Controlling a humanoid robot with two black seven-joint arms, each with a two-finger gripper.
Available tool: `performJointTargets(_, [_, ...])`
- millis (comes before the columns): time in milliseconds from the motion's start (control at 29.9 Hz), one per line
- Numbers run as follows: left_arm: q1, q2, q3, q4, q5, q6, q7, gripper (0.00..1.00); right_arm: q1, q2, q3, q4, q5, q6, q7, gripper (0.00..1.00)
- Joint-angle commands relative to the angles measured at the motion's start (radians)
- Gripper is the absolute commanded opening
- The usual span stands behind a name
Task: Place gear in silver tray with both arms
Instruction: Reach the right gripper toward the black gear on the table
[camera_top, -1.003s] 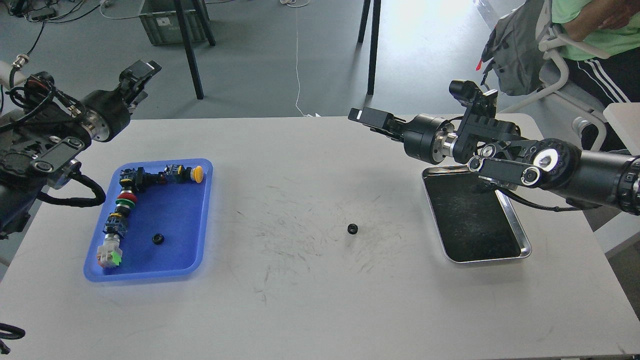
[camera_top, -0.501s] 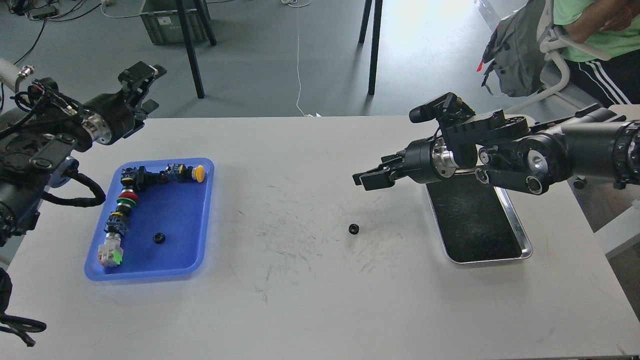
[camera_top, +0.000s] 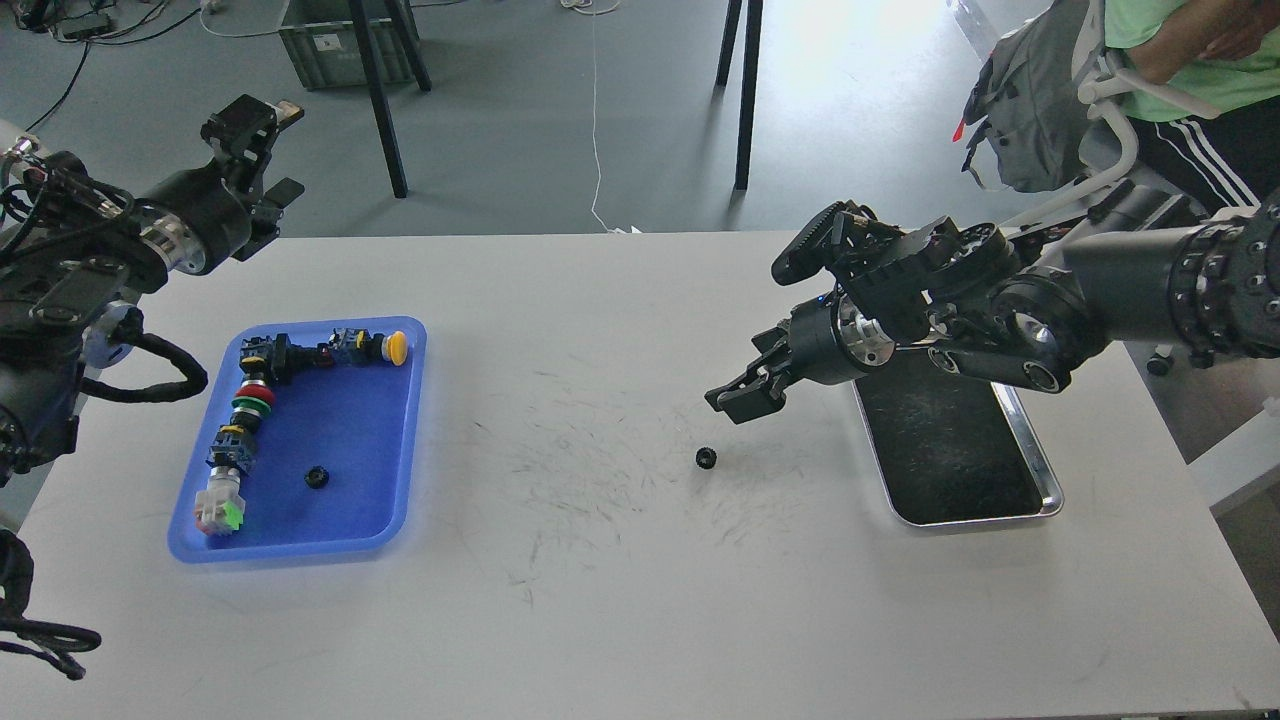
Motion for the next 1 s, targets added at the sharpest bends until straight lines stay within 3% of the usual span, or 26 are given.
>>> performJointTargets(0, [-0.001, -0.001, -0.025, 0.007, -0.034, 0.0, 0.0, 0.99, 0.009, 0.036, -0.022, -0.004, -0.004, 0.0, 0.0, 0.95])
performJointTargets(201, [0.011, -0.007, -0.065, -0.007, -0.044, 0.0, 0.0, 0.99, 0.006, 0.09, -0.057, -0.012, -0.017, -0.002, 0.0, 0.95])
performJointTargets(969, [0.044, 0.007, -0.089, -0.007, -0.074, 0.0, 0.0, 0.99, -0.053, 0.092, -0.096, -0.075, -0.004, -0.02, 0.0, 0.94])
